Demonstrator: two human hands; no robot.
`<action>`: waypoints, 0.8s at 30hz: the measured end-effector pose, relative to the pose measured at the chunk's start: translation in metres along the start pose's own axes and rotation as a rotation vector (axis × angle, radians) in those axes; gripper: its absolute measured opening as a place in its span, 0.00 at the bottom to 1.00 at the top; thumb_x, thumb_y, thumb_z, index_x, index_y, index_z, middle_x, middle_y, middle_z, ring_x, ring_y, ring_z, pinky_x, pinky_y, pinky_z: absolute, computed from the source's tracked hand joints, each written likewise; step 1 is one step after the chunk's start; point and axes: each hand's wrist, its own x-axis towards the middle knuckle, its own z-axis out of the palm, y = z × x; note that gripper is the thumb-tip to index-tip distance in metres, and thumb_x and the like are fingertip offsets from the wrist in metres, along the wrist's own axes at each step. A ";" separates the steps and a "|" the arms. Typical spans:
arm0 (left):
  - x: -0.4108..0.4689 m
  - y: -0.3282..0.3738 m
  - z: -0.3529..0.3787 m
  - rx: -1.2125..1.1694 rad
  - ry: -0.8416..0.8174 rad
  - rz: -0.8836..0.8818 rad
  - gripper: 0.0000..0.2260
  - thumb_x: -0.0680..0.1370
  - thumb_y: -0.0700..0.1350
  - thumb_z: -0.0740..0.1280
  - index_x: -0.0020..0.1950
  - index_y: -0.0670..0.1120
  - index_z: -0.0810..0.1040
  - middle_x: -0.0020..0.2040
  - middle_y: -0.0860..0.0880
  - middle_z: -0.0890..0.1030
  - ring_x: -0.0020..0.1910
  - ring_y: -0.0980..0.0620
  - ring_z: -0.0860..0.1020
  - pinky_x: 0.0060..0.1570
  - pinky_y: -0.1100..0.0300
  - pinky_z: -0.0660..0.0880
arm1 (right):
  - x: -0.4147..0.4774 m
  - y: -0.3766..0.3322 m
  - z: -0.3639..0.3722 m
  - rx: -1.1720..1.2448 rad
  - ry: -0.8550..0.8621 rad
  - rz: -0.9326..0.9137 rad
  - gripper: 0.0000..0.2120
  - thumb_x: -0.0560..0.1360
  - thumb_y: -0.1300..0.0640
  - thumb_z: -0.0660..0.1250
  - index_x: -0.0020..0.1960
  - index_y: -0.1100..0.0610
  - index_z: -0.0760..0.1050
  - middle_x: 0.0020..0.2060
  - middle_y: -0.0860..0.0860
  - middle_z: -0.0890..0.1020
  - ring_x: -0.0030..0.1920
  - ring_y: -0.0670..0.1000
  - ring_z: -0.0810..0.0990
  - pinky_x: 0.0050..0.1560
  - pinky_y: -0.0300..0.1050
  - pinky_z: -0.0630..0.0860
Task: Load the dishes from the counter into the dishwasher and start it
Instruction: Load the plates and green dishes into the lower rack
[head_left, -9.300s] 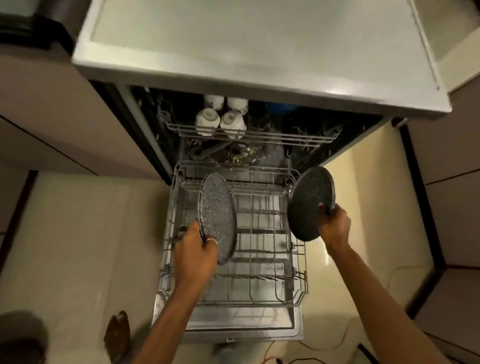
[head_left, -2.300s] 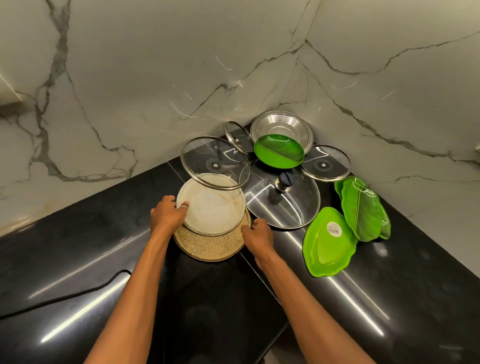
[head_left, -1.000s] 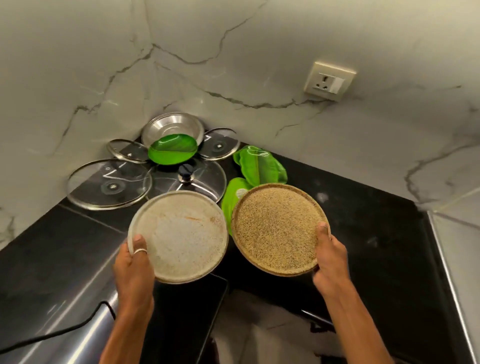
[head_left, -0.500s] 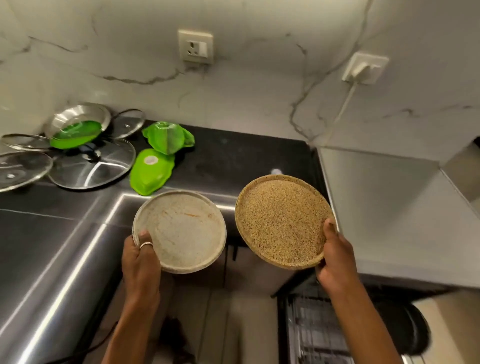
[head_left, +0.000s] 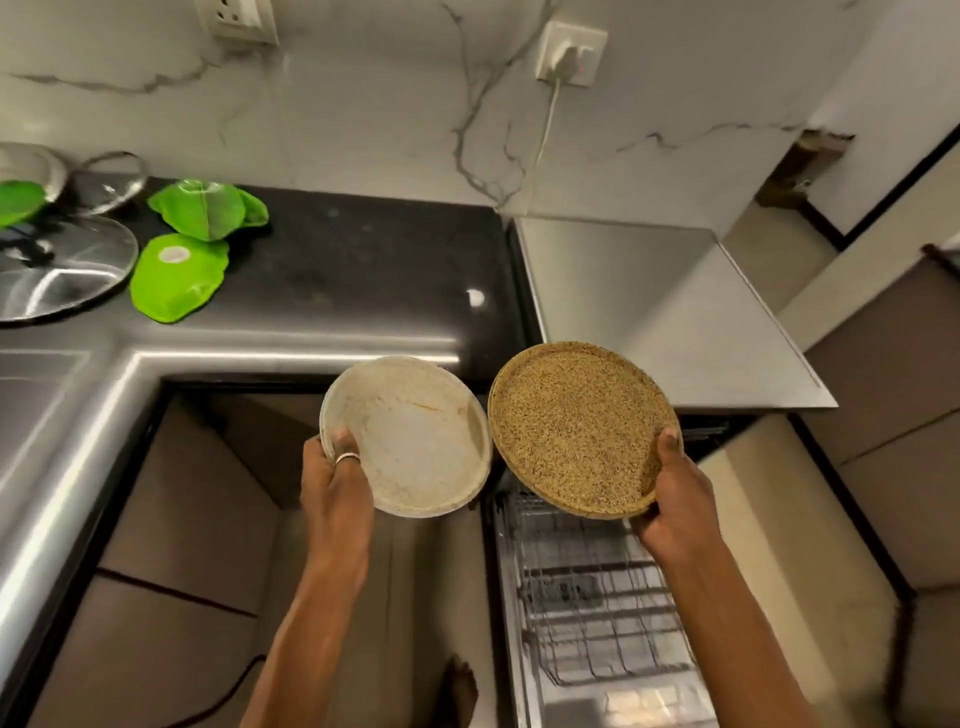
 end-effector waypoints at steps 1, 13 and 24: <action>-0.008 -0.007 0.001 0.002 -0.011 -0.010 0.11 0.86 0.51 0.56 0.62 0.48 0.72 0.54 0.49 0.78 0.51 0.53 0.77 0.41 0.60 0.73 | -0.005 0.002 -0.011 -0.010 0.028 0.003 0.12 0.82 0.47 0.64 0.62 0.51 0.78 0.60 0.56 0.83 0.59 0.61 0.81 0.58 0.73 0.76; -0.098 -0.062 0.054 0.121 -0.188 -0.093 0.08 0.86 0.53 0.57 0.58 0.52 0.73 0.51 0.57 0.79 0.52 0.57 0.77 0.43 0.58 0.74 | -0.025 0.005 -0.130 -0.038 0.162 0.019 0.21 0.79 0.51 0.69 0.67 0.62 0.73 0.55 0.61 0.85 0.53 0.63 0.85 0.49 0.67 0.82; -0.144 -0.124 0.162 0.492 -0.228 0.016 0.15 0.85 0.48 0.60 0.68 0.45 0.77 0.59 0.45 0.83 0.54 0.45 0.80 0.46 0.55 0.78 | 0.081 -0.027 -0.225 -0.474 0.184 -0.280 0.23 0.75 0.40 0.72 0.50 0.61 0.77 0.41 0.62 0.81 0.43 0.71 0.79 0.50 0.72 0.78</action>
